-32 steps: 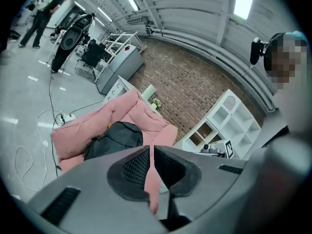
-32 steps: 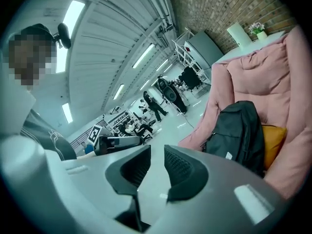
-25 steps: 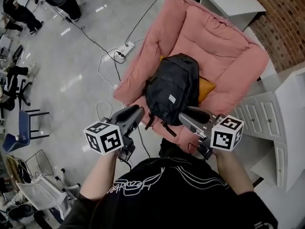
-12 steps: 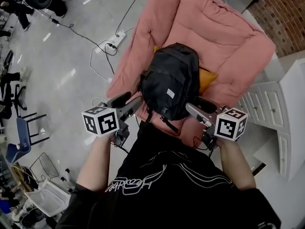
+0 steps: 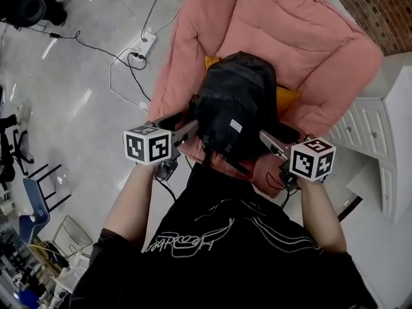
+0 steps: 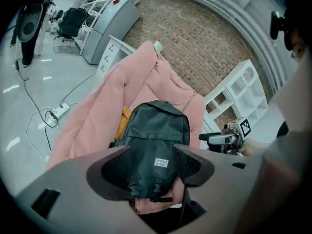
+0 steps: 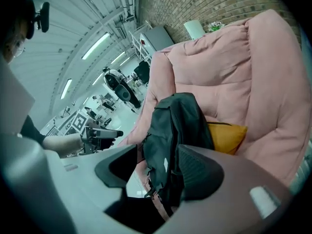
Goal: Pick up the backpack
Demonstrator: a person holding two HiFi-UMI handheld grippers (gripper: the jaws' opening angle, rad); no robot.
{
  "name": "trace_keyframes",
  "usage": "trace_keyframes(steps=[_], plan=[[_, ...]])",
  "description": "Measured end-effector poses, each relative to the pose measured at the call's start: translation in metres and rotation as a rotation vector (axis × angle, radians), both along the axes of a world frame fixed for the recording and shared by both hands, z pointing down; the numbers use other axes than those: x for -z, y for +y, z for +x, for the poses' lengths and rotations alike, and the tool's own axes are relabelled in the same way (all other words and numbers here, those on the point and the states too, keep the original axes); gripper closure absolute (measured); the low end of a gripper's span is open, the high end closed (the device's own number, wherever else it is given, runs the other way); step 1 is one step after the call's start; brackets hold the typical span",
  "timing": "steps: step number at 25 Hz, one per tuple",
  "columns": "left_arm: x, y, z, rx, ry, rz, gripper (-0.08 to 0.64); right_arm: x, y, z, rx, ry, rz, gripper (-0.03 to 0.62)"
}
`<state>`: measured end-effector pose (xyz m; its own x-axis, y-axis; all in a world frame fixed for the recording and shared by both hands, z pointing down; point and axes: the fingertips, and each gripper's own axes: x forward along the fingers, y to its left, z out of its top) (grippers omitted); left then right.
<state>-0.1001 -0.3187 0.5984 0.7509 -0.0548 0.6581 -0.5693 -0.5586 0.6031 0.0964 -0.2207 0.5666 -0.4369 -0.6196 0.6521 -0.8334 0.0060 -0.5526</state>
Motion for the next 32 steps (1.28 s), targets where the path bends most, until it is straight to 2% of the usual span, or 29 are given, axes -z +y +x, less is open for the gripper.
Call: trace_keyframes(steps=[4,6,7,13,20,28,32], plan=[[-0.023,-0.012,0.013,-0.058,-0.009,-0.03,0.313,-0.027,-0.001,0.002,-0.035,0.041,-0.056,0.328],[-0.033,-0.017,0.021,-0.103,-0.025,-0.018,0.307,-0.038,-0.001,0.001,-0.033,0.06,-0.078,0.326],[-0.038,-0.018,0.024,-0.131,-0.038,-0.008,0.307,-0.043,0.0,0.0,-0.028,0.072,-0.089,0.305],[-0.076,-0.025,0.037,-0.254,-0.124,0.033,0.301,-0.066,-0.002,0.008,-0.058,0.109,-0.132,0.304],[-0.107,-0.036,0.052,-0.297,-0.162,-0.001,0.301,-0.089,-0.007,0.006,-0.076,0.122,-0.172,0.304],[-0.13,-0.04,0.067,-0.281,-0.149,-0.055,0.301,-0.117,-0.007,0.003,-0.093,0.123,-0.232,0.305],[-0.131,-0.041,0.072,-0.294,-0.136,-0.082,0.301,-0.127,-0.011,0.008,-0.097,0.155,-0.259,0.31]])
